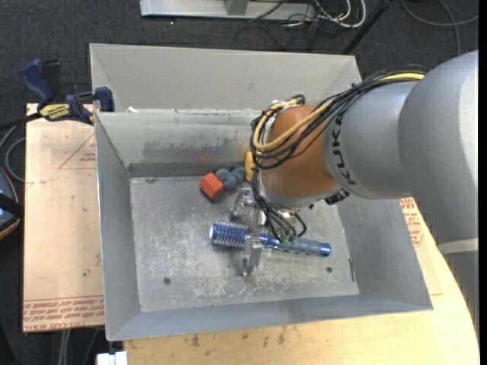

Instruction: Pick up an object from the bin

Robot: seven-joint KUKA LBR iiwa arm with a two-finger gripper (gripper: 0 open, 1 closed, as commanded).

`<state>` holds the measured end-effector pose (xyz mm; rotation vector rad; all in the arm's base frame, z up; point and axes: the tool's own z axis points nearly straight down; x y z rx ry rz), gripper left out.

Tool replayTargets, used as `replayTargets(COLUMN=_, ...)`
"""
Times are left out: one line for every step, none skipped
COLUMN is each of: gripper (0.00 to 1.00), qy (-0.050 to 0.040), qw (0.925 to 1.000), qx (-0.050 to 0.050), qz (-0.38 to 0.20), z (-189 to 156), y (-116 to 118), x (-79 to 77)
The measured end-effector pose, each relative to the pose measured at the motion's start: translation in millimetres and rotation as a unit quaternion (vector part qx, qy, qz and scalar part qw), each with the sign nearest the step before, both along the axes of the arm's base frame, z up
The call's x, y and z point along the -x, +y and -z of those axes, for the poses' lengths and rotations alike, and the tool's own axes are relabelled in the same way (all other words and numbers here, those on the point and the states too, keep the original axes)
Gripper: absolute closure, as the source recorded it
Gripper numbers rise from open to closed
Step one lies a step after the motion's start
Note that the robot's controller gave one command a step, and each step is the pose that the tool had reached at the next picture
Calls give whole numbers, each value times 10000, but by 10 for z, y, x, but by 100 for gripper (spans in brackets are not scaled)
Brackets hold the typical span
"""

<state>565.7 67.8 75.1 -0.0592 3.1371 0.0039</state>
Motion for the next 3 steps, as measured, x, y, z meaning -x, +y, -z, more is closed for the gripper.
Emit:
replayTargets(gripper=100, qy=-51, qw=10000, qx=-5, qz=11, z=-16, y=-3, x=-25)
replayTargets(gripper=100, qy=-9, qw=10000, qx=3, qz=16, z=-475, y=1, x=-38)
replayTargets(gripper=100, qy=14, qw=10000, qx=5, qz=22, z=-469, y=3, x=-39)
